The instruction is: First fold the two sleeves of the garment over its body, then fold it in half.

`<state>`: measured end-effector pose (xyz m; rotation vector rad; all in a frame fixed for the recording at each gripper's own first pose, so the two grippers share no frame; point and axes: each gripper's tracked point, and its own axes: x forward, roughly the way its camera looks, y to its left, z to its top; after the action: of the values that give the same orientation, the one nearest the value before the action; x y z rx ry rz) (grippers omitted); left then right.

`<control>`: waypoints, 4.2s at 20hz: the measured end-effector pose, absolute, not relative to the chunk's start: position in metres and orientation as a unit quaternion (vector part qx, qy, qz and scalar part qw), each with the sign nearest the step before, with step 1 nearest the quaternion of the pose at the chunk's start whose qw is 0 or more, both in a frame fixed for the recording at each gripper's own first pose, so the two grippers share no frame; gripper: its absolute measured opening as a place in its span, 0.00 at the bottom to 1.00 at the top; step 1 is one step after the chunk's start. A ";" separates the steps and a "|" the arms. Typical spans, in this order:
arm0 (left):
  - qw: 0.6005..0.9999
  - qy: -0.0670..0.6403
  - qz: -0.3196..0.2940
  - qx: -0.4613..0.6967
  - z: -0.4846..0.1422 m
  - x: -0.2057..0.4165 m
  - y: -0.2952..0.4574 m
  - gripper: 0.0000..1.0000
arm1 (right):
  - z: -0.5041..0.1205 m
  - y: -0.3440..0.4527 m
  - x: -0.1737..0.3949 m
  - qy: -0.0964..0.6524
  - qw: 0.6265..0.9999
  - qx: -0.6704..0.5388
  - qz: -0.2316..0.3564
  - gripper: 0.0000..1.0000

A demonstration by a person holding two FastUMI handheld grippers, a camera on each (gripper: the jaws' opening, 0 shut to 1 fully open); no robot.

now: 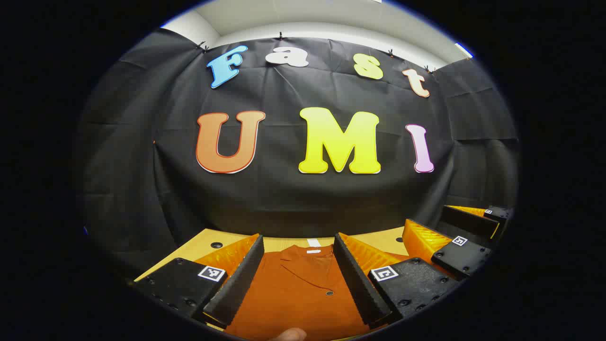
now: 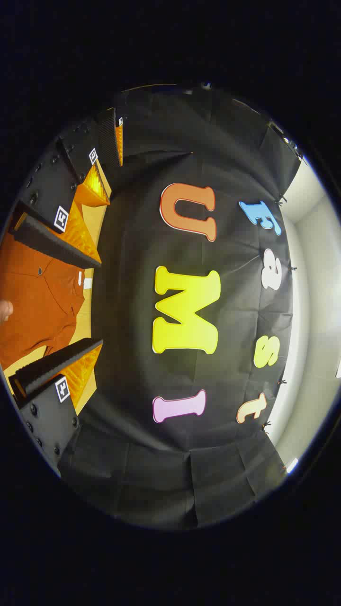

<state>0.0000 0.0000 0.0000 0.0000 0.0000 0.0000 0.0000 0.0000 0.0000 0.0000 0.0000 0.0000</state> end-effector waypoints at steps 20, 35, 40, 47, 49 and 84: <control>1.000 -0.005 0.019 -0.009 0.000 0.013 0.001 0.96 | 0.010 -0.010 0.015 -0.015 1.000 -0.004 0.010 0.94; 0.998 0.054 0.021 0.004 -0.059 -0.010 0.028 0.95 | 0.006 -0.113 0.028 0.019 0.993 -0.010 -0.113 0.93; 0.998 0.067 0.015 0.009 -0.069 -0.019 0.016 0.96 | 0.002 -0.188 0.040 0.039 0.983 -0.007 -0.178 0.94; 0.997 0.062 0.030 0.026 -0.066 -0.024 0.002 0.95 | -0.048 -0.301 0.057 0.105 0.960 0.011 -0.259 0.94; 0.996 0.074 0.041 0.018 -0.074 -0.026 0.002 0.95 | -0.072 -0.330 0.058 0.140 0.950 0.018 -0.278 0.94; 0.972 0.211 0.098 0.019 -0.131 -0.047 -0.074 0.96 | -0.312 -0.434 0.022 0.612 0.666 0.355 -0.235 0.75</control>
<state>-0.0470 -0.0741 -0.1310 0.0382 0.4268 0.1972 0.0224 -0.4340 -0.3117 0.8016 1.3817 -0.5312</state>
